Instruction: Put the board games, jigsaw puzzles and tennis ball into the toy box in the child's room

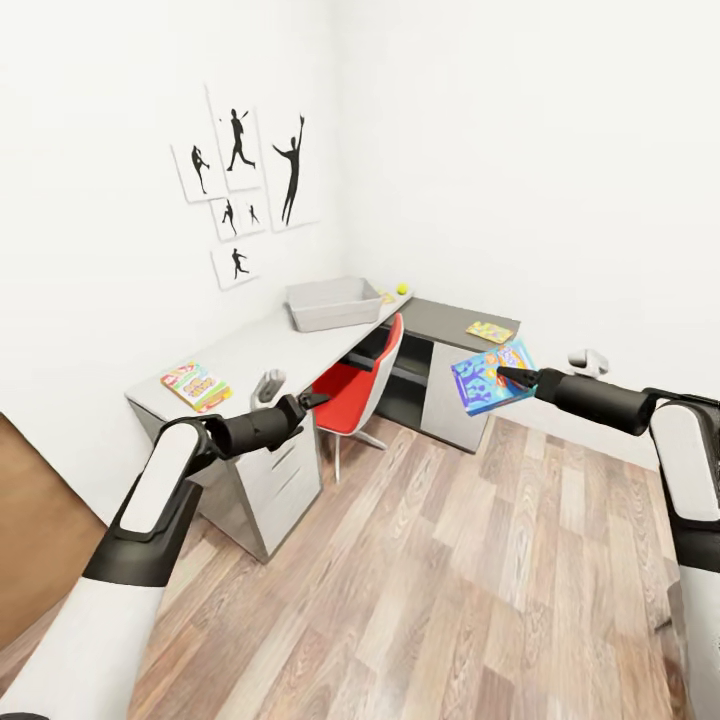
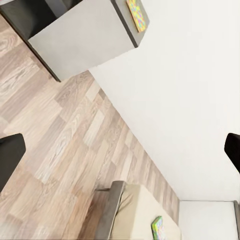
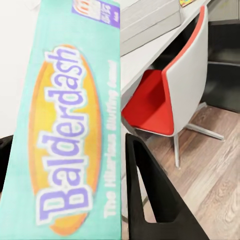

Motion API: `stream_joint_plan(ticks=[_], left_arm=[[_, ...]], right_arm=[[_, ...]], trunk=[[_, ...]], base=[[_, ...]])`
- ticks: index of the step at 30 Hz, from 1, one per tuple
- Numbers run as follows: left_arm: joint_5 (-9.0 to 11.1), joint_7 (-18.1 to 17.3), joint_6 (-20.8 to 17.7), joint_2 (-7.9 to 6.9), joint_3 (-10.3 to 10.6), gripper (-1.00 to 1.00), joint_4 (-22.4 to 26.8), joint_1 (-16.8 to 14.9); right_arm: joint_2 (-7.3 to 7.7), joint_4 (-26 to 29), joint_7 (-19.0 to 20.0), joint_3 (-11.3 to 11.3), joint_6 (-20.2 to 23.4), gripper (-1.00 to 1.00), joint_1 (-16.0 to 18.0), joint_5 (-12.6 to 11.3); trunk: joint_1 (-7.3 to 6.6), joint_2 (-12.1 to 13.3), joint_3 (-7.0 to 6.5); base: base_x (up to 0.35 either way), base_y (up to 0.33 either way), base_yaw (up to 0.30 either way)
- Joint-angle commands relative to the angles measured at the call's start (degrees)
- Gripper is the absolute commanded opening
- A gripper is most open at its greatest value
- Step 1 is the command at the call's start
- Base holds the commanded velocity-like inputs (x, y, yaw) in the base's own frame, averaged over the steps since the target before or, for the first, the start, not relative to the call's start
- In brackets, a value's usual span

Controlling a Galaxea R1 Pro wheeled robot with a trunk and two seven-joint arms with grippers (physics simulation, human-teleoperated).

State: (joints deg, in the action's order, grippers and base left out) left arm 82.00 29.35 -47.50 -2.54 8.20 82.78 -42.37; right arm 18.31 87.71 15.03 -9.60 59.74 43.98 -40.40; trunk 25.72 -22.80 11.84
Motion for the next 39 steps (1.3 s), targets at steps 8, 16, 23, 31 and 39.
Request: stream_joint_plan(ticks=[8,16,23,31,39], left_arm=[[0.92,0.62,-0.23,-0.45,0.29,1.00,-0.35,-0.29],[0.82,1.10,-0.23,-0.67,0.07,1.00,-0.56,-0.12],[1.29,4.28,-0.13,-1.98,-0.35,1.00,-0.38,0.24],[1.18,5.09,-0.13,-2.29,-2.74,1.00,-0.36,1.27],[0.95,5.18,-0.13,-2.31,-3.07,1.00,-0.41,1.50]], right_arm=[[0.02,-0.51,0.12,-0.23,0.26,-1.00,0.11,-0.05],[-0.01,0.42,0.10,-0.15,0.26,-1.00,-0.27,-0.26],[-0.03,1.39,0.16,0.09,0.26,-1.00,-0.52,-0.17],[-0.03,2.29,0.30,0.36,0.26,-1.00,-0.62,-0.11],[-0.03,3.41,0.33,0.15,0.26,-1.00,-0.68,-0.25]], trunk=[[0.06,-0.12,0.16],[0.06,-0.12,0.16],[0.06,-0.12,0.16],[0.06,-0.12,0.16],[0.06,-0.12,0.16]], base=[[0.315,-0.157,0.046],[0.336,-0.105,0.005],[0.337,-0.149,0.000],[0.333,-0.161,0.000],[0.328,-0.158,0.000]])
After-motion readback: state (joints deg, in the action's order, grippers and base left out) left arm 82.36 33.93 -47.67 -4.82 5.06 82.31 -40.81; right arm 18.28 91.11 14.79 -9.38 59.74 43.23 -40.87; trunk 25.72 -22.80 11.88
